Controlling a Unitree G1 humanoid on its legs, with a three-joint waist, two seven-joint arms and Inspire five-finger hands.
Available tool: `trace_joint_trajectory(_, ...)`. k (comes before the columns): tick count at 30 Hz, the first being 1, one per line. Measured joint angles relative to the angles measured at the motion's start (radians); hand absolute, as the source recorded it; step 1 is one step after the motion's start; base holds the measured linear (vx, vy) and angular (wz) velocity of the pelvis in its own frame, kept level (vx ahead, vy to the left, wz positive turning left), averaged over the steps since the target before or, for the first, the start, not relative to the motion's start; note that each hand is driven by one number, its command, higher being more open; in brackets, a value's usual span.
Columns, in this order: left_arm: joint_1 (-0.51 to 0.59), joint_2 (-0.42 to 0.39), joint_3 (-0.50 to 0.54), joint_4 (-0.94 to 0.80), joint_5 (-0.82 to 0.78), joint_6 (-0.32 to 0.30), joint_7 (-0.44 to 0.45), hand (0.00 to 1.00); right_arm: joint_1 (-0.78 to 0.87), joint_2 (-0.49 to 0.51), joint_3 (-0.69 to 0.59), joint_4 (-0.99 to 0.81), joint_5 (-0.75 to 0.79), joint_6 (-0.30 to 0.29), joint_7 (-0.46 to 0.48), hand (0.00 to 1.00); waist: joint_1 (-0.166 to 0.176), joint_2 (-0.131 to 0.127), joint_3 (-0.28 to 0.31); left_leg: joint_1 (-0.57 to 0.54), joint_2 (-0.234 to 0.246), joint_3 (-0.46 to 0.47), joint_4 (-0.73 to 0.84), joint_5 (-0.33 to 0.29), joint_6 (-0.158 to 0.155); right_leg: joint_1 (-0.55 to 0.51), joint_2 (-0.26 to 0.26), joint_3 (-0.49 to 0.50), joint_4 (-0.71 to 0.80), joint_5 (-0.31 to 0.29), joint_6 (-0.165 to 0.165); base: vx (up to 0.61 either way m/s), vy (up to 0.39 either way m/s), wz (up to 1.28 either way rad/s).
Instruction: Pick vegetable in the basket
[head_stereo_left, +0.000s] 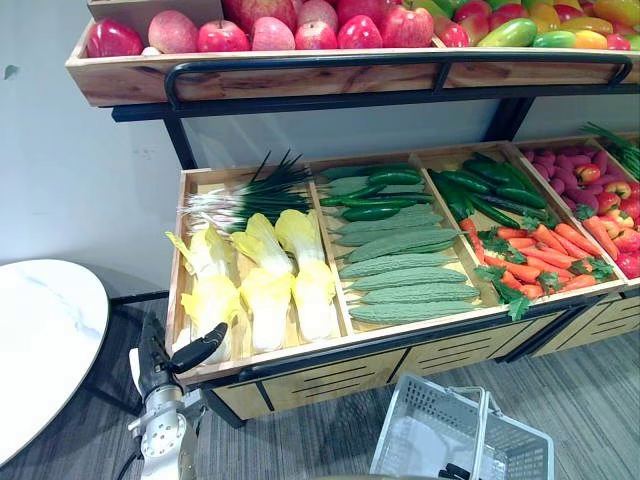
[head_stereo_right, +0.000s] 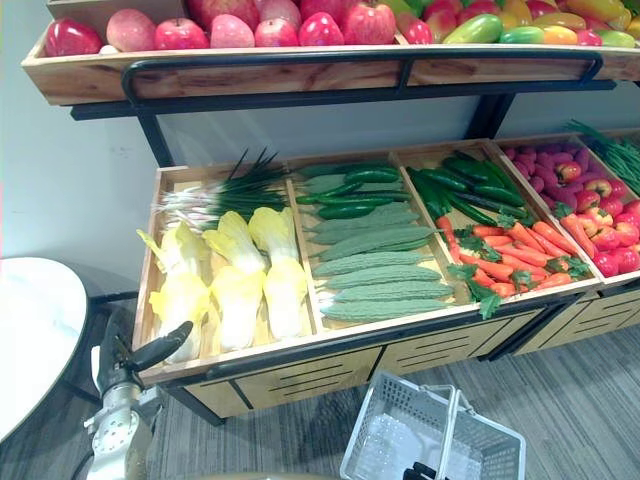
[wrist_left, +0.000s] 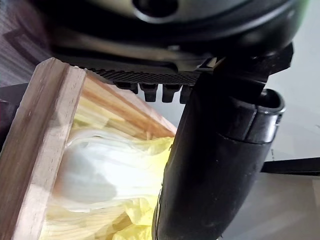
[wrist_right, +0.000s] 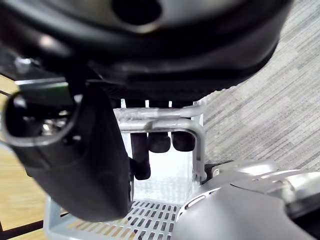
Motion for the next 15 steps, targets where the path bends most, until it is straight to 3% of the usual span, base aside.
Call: trace_joint_trajectory(15,0.011,0.013,-0.01,-0.021,0.0,0.003,0.008,1.0,-0.001,0.001,0.001,-0.002,0.0,-0.006,0.001,0.0,0.001,-0.001,0.008,0.012,0.001,0.017,0.003,-0.001,0.0,-0.009,0.001,0.019,0.027,-0.004,-0.002,-0.02,-0.013,-0.03)
